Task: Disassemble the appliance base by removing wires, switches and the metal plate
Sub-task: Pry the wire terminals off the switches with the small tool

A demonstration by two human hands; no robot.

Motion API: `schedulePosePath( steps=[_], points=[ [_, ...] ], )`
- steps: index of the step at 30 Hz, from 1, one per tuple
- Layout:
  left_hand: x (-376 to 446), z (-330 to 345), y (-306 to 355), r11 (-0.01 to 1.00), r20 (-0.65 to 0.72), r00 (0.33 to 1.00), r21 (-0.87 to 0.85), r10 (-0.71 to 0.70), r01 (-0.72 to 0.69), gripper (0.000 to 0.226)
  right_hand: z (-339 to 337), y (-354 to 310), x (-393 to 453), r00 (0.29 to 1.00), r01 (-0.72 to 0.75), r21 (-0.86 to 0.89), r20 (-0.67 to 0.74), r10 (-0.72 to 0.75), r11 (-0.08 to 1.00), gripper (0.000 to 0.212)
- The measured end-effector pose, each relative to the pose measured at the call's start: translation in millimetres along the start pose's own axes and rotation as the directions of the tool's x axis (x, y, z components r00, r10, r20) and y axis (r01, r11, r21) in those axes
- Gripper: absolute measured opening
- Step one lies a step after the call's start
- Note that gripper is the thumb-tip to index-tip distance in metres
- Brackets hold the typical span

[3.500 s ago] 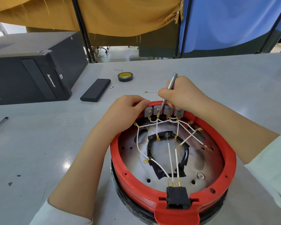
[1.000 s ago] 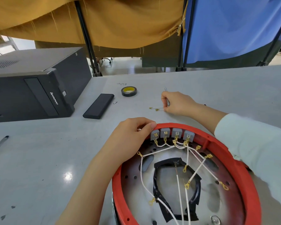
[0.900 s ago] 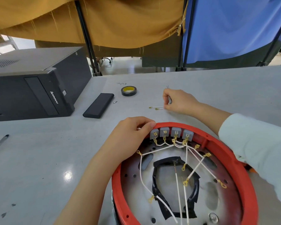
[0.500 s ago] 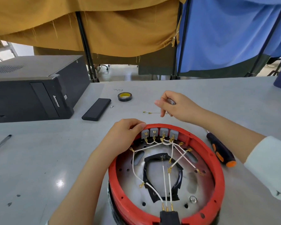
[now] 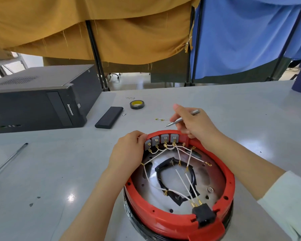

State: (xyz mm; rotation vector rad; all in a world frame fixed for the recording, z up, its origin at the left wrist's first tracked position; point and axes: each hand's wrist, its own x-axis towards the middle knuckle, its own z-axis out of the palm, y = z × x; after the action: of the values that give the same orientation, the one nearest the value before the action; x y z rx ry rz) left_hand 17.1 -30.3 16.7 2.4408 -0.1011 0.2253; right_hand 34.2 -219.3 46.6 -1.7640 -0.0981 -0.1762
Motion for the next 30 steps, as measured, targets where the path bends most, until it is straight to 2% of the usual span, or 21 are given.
schedulePosePath(
  steps=[5, 11, 14, 18, 27, 30],
  points=[
    [10.2, -9.2, 6.4, 0.994, 0.178, 0.984, 0.107, 0.001, -0.021, 0.028, 0.0, 7.6, -3.6, 0.998, 0.049, -0.021, -0.035, -0.05, 0.999, 0.045],
    [25.6, -5.6, 22.5, 0.99, 0.218, 0.966, -0.046, 0.141, -0.134, 0.027, 1.5, 9.9, -2.0, 0.99, 0.089, -0.12, -0.097, -0.101, 0.989, 0.048],
    [24.8, 3.7, 20.2, 0.98, 0.288, 0.937, -0.018, 0.197, -0.2, 0.026, 1.9, 10.9, -1.4, 0.988, 0.089, -0.135, -0.114, -0.104, 0.987, 0.048],
    [26.4, 3.0, 14.3, 0.979, 0.277, 0.939, -0.067, 0.205, -0.194, 0.027, 2.0, 13.3, 0.3, 0.987, 0.096, -0.162, -0.111, -0.114, 0.982, 0.048],
    [27.9, 5.1, 11.8, 0.975, 0.259, 0.94, -0.047, 0.22, -0.216, 0.027, 7.1, 18.3, -5.5, 0.965, 0.202, -0.416, -0.07, -0.253, 0.887, 0.032],
    [29.3, 5.6, 11.7, 0.975, 0.264, 0.939, -0.035, 0.219, -0.218, 0.027, 8.7, 17.4, -3.6, 0.96, 0.214, -0.413, -0.078, -0.269, 0.885, 0.035]
  ],
)
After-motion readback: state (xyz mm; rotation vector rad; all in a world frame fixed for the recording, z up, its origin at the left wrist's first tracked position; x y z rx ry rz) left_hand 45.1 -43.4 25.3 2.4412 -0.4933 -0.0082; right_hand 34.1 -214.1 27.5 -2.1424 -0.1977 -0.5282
